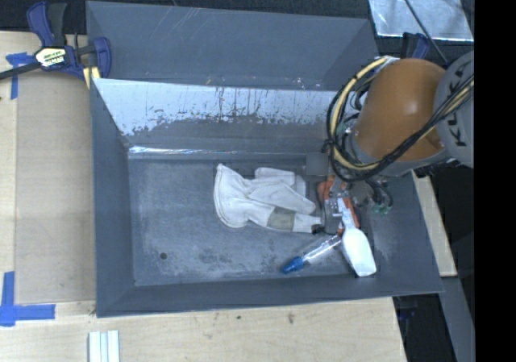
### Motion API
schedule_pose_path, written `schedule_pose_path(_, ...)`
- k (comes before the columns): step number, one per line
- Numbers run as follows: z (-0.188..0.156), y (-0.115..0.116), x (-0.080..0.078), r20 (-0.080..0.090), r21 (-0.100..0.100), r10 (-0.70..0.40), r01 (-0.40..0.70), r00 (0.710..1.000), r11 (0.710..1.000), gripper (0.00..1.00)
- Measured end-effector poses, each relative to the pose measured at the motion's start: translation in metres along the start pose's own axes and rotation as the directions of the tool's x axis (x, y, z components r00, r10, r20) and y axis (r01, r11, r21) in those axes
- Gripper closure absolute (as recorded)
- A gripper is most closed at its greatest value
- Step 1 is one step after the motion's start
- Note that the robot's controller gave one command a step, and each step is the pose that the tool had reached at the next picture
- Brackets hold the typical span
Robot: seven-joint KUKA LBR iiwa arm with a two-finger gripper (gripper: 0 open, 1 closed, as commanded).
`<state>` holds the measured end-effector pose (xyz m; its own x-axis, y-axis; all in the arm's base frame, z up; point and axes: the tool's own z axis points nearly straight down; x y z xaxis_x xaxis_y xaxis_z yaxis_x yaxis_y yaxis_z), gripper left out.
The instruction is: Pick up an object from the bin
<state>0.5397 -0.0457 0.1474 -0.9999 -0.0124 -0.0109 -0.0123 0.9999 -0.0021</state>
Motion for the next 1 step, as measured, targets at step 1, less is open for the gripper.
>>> schedule_pose_path(1,0.0602,0.0116,-0.0169,-0.003,-0.002,-0.074,0.074,0.997,0.997,0.0)
